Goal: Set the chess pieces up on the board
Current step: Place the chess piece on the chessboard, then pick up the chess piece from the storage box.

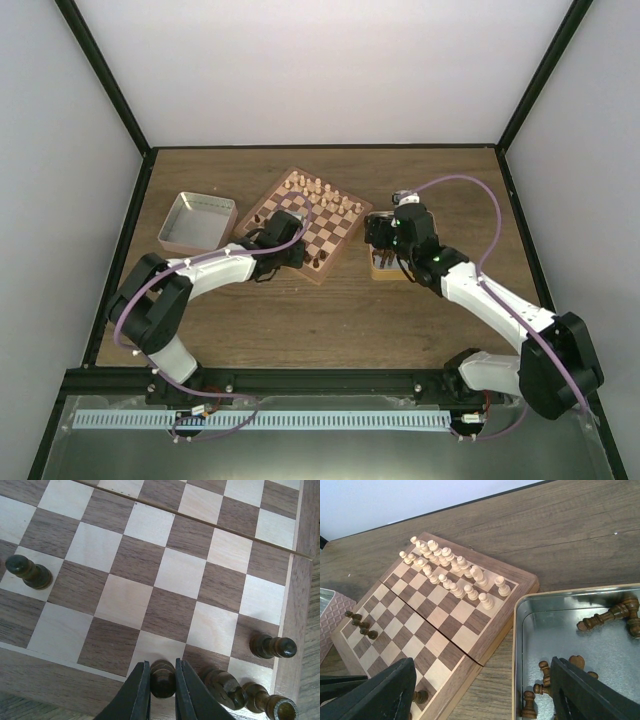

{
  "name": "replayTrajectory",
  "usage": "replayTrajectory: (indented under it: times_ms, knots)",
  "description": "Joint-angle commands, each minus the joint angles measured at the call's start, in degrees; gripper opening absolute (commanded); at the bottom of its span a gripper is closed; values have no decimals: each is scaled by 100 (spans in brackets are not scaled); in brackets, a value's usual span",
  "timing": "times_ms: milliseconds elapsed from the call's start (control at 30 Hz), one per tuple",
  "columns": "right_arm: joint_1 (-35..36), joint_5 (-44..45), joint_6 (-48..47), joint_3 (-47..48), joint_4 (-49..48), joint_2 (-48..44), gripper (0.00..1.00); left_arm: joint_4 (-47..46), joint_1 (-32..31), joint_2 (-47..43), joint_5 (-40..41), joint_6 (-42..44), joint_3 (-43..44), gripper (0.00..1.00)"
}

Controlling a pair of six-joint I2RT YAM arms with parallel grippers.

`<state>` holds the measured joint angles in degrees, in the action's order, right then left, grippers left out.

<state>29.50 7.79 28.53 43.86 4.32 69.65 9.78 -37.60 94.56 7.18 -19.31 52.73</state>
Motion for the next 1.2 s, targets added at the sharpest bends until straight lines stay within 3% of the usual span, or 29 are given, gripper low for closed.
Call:
replayTrajectory:
  times_ms: [0, 233, 367, 700, 1167]
  knots:
    - [-32, 126, 9, -10, -28, 27, 75, -139, -36, 79, 142, 74, 108, 12]
    - [-41, 170, 44, 8, 29, -10, 75, -45, -36, 41, -231, 18, 233, 26]
    - [-40, 318, 134, -43, 0, -235, 75, 208, -12, -208, -29, -98, 358, 36]
    - [-166, 608, 532, 177, 550, -125, 74, 656, 90, -1144, 492, -196, 548, 42]
    - [-978, 54, 575, 897, 1596, 1615, 50, 432, 131, -3268, 858, 509, 265, 58]
